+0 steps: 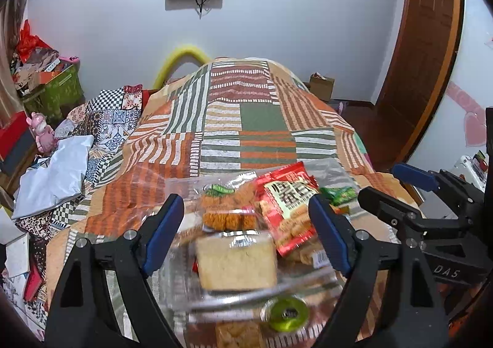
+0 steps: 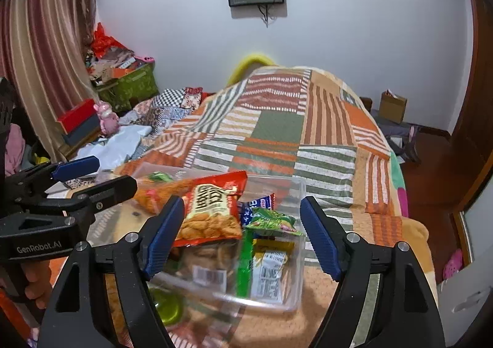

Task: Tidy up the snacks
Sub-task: 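Move both tools back toward the jelly cup and last snack pack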

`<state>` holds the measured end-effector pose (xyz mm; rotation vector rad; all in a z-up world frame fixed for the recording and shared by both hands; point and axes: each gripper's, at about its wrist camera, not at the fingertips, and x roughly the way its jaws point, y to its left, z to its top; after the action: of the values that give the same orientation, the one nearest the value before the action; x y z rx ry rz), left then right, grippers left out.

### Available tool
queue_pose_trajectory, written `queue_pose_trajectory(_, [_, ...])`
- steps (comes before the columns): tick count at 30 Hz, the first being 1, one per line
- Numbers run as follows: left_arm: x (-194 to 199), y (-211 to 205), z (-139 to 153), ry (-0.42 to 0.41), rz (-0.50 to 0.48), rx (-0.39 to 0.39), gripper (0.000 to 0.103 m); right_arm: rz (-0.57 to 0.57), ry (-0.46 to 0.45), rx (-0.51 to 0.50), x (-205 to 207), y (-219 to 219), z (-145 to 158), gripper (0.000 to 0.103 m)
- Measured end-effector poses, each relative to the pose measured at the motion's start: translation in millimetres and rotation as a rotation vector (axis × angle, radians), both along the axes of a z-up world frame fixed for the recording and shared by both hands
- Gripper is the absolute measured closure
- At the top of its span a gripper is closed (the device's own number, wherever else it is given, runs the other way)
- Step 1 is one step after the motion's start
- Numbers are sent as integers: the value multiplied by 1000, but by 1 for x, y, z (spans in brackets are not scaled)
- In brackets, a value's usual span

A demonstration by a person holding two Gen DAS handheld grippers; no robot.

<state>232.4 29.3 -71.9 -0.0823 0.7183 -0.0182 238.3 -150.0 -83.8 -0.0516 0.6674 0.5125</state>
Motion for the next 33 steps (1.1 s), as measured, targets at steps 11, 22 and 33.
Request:
queue_pose_trajectory(11, [-51,2,-8,40,14,13,13,37,-11,9,-46,-1,7,27])
queue_pose_trajectory(22, [-82,11,-55,166,38,-4,13,69,84,-9,-71,1,-27,26])
queue_pose_trajectory(33, [-81,8,-107,289,3,-56,13,100,198,-45,-69,14,-69,26])
